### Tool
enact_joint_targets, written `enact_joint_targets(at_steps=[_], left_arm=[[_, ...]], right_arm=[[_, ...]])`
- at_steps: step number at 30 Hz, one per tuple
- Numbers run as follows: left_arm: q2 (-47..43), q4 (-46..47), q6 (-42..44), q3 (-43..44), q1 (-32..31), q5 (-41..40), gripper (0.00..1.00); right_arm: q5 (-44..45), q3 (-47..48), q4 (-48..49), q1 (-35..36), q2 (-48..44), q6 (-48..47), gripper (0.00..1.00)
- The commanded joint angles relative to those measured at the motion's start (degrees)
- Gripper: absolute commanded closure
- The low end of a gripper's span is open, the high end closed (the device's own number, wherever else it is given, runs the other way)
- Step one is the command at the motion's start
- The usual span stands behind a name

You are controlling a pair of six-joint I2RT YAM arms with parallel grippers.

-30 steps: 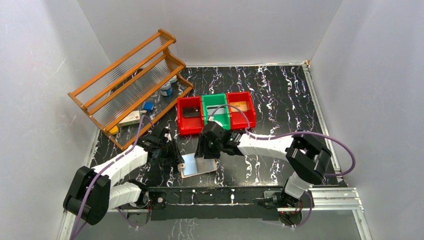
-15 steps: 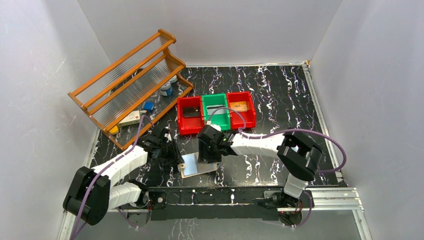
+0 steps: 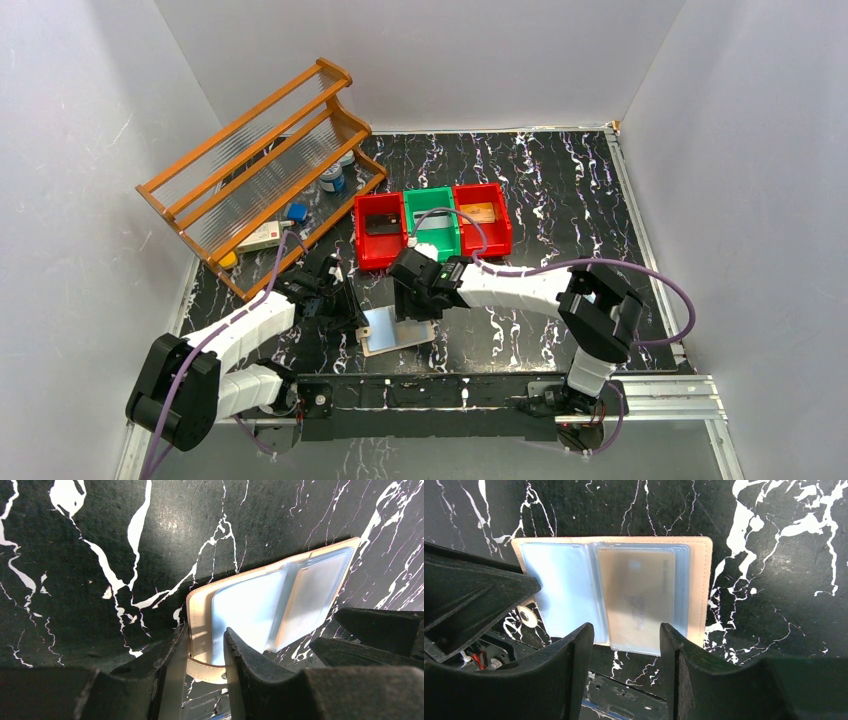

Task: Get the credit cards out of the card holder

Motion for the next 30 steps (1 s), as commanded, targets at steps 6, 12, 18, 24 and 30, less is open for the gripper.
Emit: enact_joint_targets(at_steps=[6,12,18,24,30], left_arm=[[-1.6,-1.2,0.1,0.0,-0.2,1.4,0.7],[-1.4,-1.2,0.3,0.2,-0.2,1.5,0.7],[-1.6,-1.1,0.2,0.2,-0.2,1.6,0.7],[-1.1,-1.0,0.3,0.4,-0.2,1.7,0.7],[-0.7,-0.9,0.6,0.4,-0.2,1.8,0.7]], right_arm=[[2.6,2.1,-3.4,0.7,1.5,0.2,0.4],[0.1,1.7,-2.0,0.8,5.1,0.2,0.4],[-0.4,1.8,-1.0,0.8,4.9,-0.3,0.52],[1.2,2.0,-1.1,0.8,3.4,-0.5,0.73],[0.6,2.2,-0.7,0.9,3.4,-0.9,0.88]])
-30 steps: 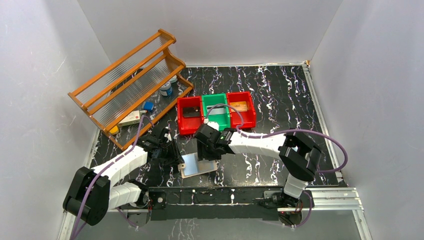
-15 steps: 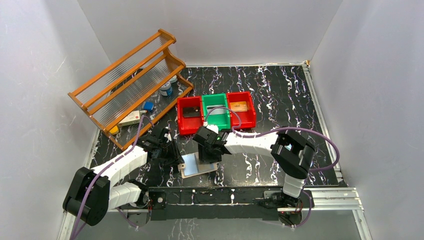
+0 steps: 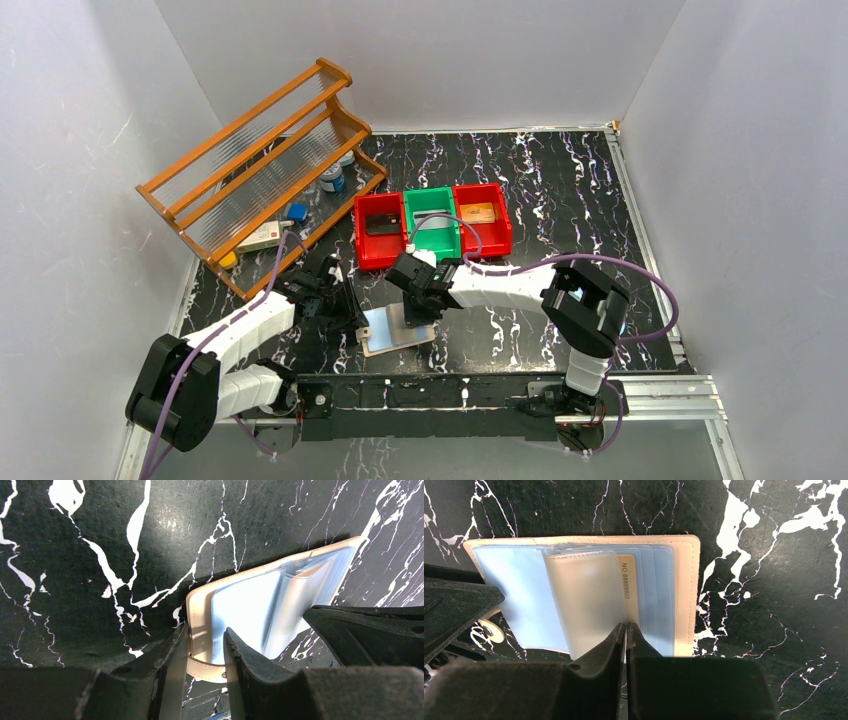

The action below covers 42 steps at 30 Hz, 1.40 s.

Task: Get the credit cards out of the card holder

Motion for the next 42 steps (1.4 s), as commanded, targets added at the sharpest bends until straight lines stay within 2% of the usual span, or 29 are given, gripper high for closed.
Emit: enact_joint_targets(at_steps=[1,8,15,31,37,42], left_arm=[[-0.6,-0.8,0.6,0.4,-0.2,1.5,0.7],[-1.1,-0.8,0.3,0.0,-0.2,1.5,0.7],[-1.1,-0.6,0.5,0.1,-0.2,1.8,0.7],[-2.2,-0.8,-0.4,-0.4,-0.2,1.1,0.7],[-5.6,-3.3,-1.6,1.0,-0.2,-2.1,0.64],[-8.2,-6.2,-2.0,3.2,-0.2,-4.7,0.61]], right_arm=[[0.4,1.5,1.3,0.4,-0.5,-0.5,0.88],[-0.5,1.3,2.6,0.5,-0.9,-0.9,0.87],[-7.5,-0.6,13.2,0.3,-0.6,-0.2,0.84],[-23.8,0.0,27.5,-0.3,3.7,-0.8,0.76],[-27.3,-2.1,32.6,-0.2,2.0,-1.2,0.69],[-25.7,-2.9,32.9,-0.3,-0.5,-2.5,0.64]])
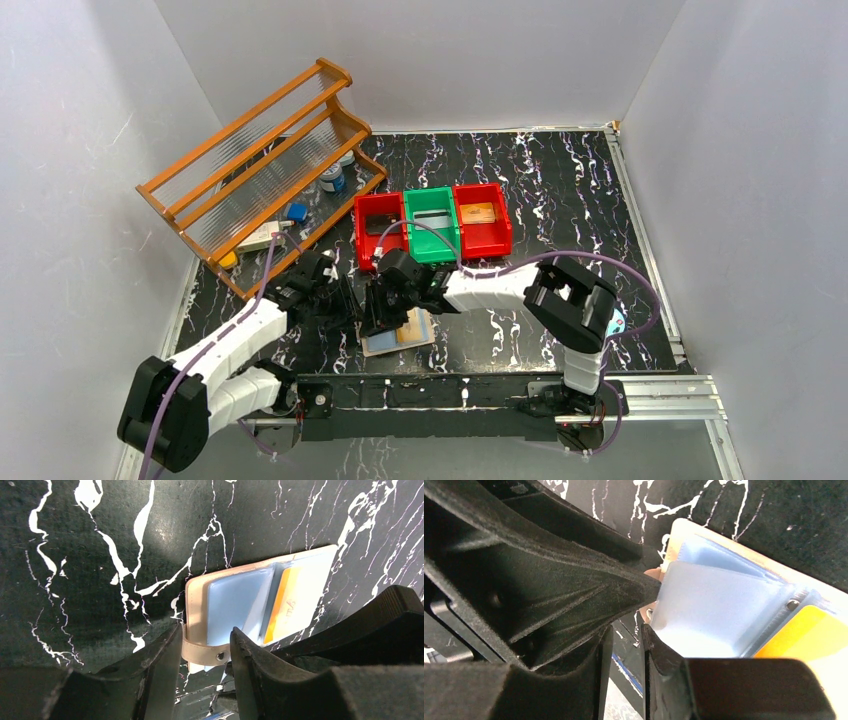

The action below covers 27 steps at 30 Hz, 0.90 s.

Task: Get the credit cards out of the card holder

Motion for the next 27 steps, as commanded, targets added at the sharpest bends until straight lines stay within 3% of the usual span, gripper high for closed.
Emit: enact_joint_targets(at_steps=[1,13,27], left_arm=[[-3.0,-4.3,-0.7,3.4,-0.2,-2.7,0.6],[-5.7,-6.0,-0.4,4.8,-0.2,-2.9,0.56],[-0.2,-4.2,-1.4,2.4,-0.2,3.0,0.56]], right_arm=[[0.2,-0.3,4.1,-0.1,-4.9,-1.8,0.64],[14.1,-3.8,-0.7,-0.2,-13.6,-2.7,0.57],[13.1,-0.8,-10.4,-0.7,-3.7,2.2,0.65]])
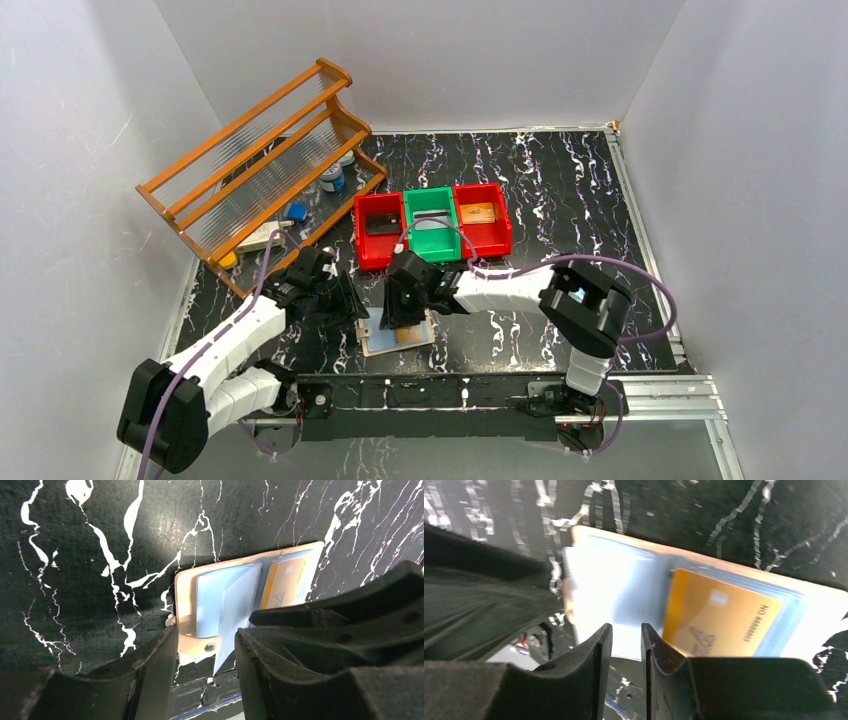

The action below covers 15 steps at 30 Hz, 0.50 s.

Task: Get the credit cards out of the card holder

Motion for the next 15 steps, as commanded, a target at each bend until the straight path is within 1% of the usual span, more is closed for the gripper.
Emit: enact_joint_targets(at_steps=[1,5,9,12,15], left_arm=[[1.4,-0.5,-0.4,-0.5,-0.2,2.6,0.58],[2.8,-3.5,-4.3,-0.6,-0.2,-1.1,0.65],[4.4,-5.6,-6.5,-0.7,-0.2,-3.7,0.66],[5.2,-5.6,-6.8,-1.0,-0.2,-3.6,0.66],[5.9,-5.5,-6.5,-0.9,-0.3,-2.4,0.68]], right_arm=[[0.8,2.5,-3.8,-0.1,2.1,1.7,0.65],[1.0,2.5,-5.3,-0.1,3.2,2.4,0.65],[1.8,2.2,-5.7,-0.2,3.3,2.8,0.65],[2.0,2.4,-5.9,-0.2,3.4,2.6,0.65],[1.8,2.5,-5.9,-0.3,3.8,2.6,0.65]])
